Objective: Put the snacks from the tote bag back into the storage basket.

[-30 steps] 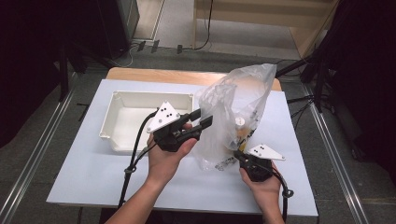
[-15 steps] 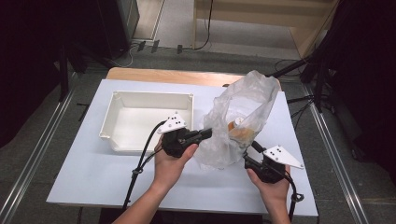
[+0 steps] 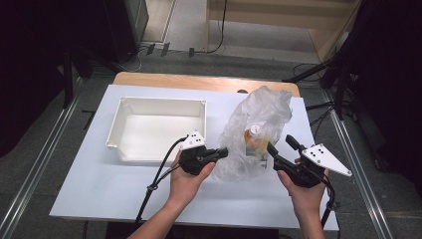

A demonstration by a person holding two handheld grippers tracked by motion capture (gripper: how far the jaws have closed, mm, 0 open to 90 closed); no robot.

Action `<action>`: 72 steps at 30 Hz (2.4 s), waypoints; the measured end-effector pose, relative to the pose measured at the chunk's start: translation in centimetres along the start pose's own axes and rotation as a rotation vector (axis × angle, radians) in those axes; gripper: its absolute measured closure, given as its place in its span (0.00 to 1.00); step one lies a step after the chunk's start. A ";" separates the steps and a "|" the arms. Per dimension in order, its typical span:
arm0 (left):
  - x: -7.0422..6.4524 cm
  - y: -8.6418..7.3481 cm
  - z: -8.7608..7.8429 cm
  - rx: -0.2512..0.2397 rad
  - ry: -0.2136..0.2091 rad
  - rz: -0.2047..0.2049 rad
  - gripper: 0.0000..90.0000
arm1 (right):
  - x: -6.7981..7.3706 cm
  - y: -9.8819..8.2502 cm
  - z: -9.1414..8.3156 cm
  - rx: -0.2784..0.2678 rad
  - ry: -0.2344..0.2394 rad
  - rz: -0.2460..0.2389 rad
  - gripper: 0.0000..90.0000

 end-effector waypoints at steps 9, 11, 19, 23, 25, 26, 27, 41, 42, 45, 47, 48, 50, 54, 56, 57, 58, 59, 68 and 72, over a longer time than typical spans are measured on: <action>0.4 -0.8 0.6 0.024 0.012 -0.010 1.00 | -0.7 4.4 1.0 -0.060 -0.047 -0.017 0.32; 0.5 -0.9 0.6 0.024 0.016 -0.012 1.00 | -0.8 5.8 1.8 -0.065 -0.037 -0.029 0.42; 0.6 -1.3 0.7 0.029 0.034 -0.013 1.00 | -1.9 5.3 5.3 0.035 0.022 0.028 0.98; 1.0 -2.0 0.9 0.042 0.050 -0.017 1.00 | -2.9 3.2 7.4 0.102 -0.009 0.028 1.00; 1.0 -2.2 1.0 0.049 0.054 -0.015 1.00 | -3.1 2.8 7.8 0.115 -0.016 0.034 1.00; 1.1 -2.4 1.1 0.053 0.053 -0.016 1.00 | -3.2 2.3 8.1 0.128 -0.021 0.035 1.00; 1.2 -2.6 1.3 0.054 0.053 -0.020 1.00 | -3.4 1.8 8.4 0.138 -0.029 0.036 1.00; 1.2 -6.3 2.7 0.143 0.092 0.007 1.00 | -4.7 -4.2 10.4 0.265 -0.050 0.118 1.00; 1.2 -6.3 2.7 0.143 0.092 0.007 1.00 | -4.8 -4.6 10.4 0.273 -0.052 0.117 1.00; 1.0 -6.6 2.8 0.153 0.100 0.018 1.00 | -4.9 -5.8 10.5 0.299 -0.054 0.114 1.00; 1.0 -6.6 2.8 0.159 0.110 0.019 1.00 | -4.9 -6.2 10.6 0.311 -0.058 0.117 1.00; 1.0 -6.7 2.8 0.166 0.119 0.020 1.00 | -5.0 -6.7 10.6 0.320 -0.063 0.112 1.00; 1.1 -6.9 2.7 0.177 0.129 0.026 1.00 | -5.2 -7.6 10.7 0.347 -0.070 0.113 1.00; 1.3 -7.3 2.7 0.222 0.165 0.029 1.00 | -6.0 -9.8 10.9 0.412 -0.107 0.122 1.00; 1.4 -7.4 2.7 0.238 0.170 0.031 1.00 | -6.1 -10.1 10.9 0.420 -0.111 0.122 1.00; 1.4 -7.5 2.8 0.245 0.176 0.026 1.00 | -6.2 -10.6 10.9 0.440 -0.125 0.120 1.00; 1.5 -7.6 2.9 0.254 0.180 0.025 1.00 | -6.4 -11.1 10.9 0.455 -0.129 0.120 1.00; 1.5 -7.7 2.9 0.259 0.183 0.026 1.00 | -6.4 -11.1 10.9 0.455 -0.129 0.120 1.00; 1.5 -7.8 2.9 0.277 0.169 0.025 1.00 | -5.4 -9.7 9.1 0.374 -0.030 0.127 0.76; 1.5 -7.8 2.9 0.273 0.165 0.024 0.99 | -4.6 -8.2 7.4 0.291 0.016 0.133 0.66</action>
Point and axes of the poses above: each handheld gripper's, and its own axes: z roughly forward along the jaws, y roughly out of its top, x roughly to its left, the point moved 6 cm from there along z, roughly forward along the jaws, and after that the axes turned 2 degrees about -z, right-handed, at the moved point
